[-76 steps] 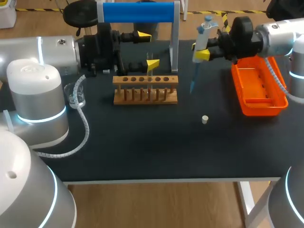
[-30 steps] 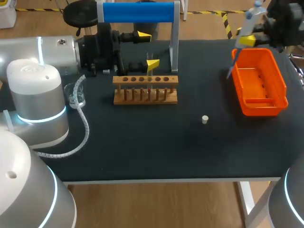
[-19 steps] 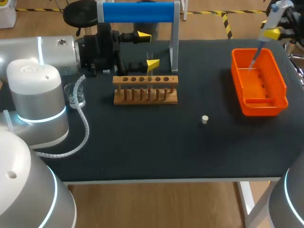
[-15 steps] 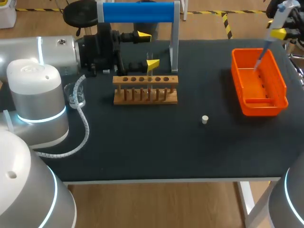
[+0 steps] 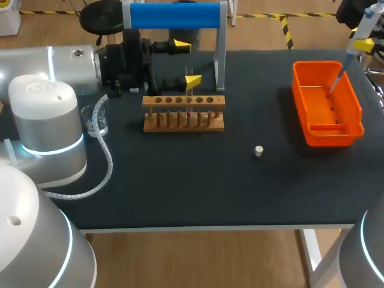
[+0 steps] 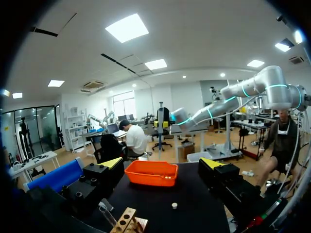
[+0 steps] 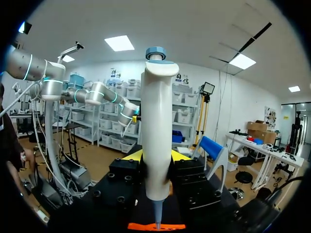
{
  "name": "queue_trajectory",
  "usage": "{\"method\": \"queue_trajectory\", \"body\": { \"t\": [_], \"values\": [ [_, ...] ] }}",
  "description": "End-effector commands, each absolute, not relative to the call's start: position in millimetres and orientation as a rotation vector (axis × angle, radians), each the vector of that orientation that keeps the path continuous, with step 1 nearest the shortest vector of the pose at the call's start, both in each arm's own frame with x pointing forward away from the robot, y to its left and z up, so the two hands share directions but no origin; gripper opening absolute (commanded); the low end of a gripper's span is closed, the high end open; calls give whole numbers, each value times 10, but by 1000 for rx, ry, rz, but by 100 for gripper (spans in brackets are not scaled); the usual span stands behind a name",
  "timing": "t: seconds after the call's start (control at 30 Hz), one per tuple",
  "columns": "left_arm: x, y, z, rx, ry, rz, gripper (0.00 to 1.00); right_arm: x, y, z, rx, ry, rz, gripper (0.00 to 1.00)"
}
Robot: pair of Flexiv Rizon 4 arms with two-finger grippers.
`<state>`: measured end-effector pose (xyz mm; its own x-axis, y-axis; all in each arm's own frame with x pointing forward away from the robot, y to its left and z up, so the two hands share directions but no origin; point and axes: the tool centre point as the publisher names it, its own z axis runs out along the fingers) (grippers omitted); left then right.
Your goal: Invert the test tube, pick up the pipette, mount the tip to pipette, aspirate from beaker and dispense into the tube, eject the tip, return the pipette, and cap with the stopper.
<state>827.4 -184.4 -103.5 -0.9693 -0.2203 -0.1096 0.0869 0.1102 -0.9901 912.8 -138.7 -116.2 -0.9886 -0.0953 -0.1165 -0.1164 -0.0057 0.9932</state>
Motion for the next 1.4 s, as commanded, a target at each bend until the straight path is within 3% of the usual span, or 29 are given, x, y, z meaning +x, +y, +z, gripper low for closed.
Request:
{"method": "queue_trajectory", "body": {
  "t": [0.03, 1.4],
  "values": [
    [8266, -1833, -1043, -131, 2153, -1952, 100, 9191, -1487, -1231, -253, 2204, 2225, 0],
    [8266, -1833, -1043, -131, 2153, -1952, 100, 9191, -1655, -1501, -199, 2259, 2219, 0]
  ]
}}
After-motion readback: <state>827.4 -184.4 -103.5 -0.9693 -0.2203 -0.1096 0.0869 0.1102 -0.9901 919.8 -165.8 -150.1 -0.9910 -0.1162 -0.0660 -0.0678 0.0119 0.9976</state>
